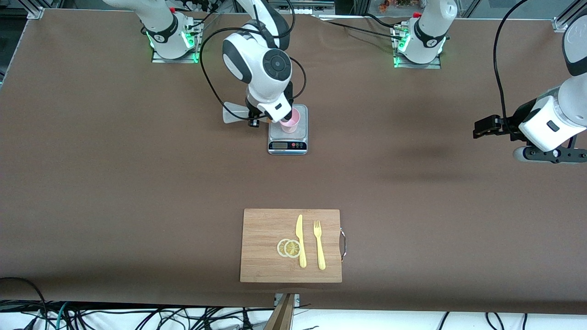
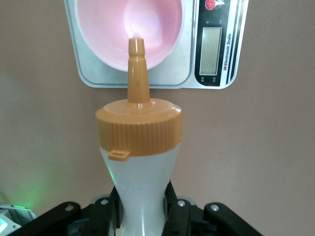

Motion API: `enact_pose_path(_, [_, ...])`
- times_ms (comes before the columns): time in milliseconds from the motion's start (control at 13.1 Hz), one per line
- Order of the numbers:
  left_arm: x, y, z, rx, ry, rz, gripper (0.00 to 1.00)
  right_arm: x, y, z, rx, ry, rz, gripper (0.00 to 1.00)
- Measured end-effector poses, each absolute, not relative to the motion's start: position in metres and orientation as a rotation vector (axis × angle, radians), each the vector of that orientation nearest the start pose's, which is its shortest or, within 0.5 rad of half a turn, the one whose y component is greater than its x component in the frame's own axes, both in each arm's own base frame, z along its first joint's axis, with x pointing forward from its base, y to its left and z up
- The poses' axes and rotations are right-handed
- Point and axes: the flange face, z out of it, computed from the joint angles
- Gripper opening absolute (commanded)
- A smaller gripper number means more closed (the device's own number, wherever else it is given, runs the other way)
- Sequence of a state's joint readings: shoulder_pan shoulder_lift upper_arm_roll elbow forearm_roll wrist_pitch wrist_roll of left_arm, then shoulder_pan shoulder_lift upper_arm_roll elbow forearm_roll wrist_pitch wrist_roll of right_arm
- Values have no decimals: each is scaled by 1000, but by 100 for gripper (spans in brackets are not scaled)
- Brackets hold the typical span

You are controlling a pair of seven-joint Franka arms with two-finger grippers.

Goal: Add sauce to pink cup with both arms
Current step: 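Tilt the bottle nozzle into the pink cup with the right gripper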

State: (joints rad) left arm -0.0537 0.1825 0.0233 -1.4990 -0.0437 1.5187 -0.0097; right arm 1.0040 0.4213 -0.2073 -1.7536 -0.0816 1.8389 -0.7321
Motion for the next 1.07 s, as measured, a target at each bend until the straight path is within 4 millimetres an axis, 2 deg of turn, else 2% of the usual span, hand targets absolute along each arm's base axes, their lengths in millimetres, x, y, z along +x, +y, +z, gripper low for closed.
enact_pose_path(152, [598,-24,549,-3167,32,260,100,423,447,305,-2375,-2334,551,21])
enact_pose_path(457, [598,-24,549,-3167,33,260,100,398,467,302,-2467,-2389,557,22])
enact_pose_path(1067, [598,-24,548,-3167,34,260,100,399,466,303,-2490,-2385,554,24])
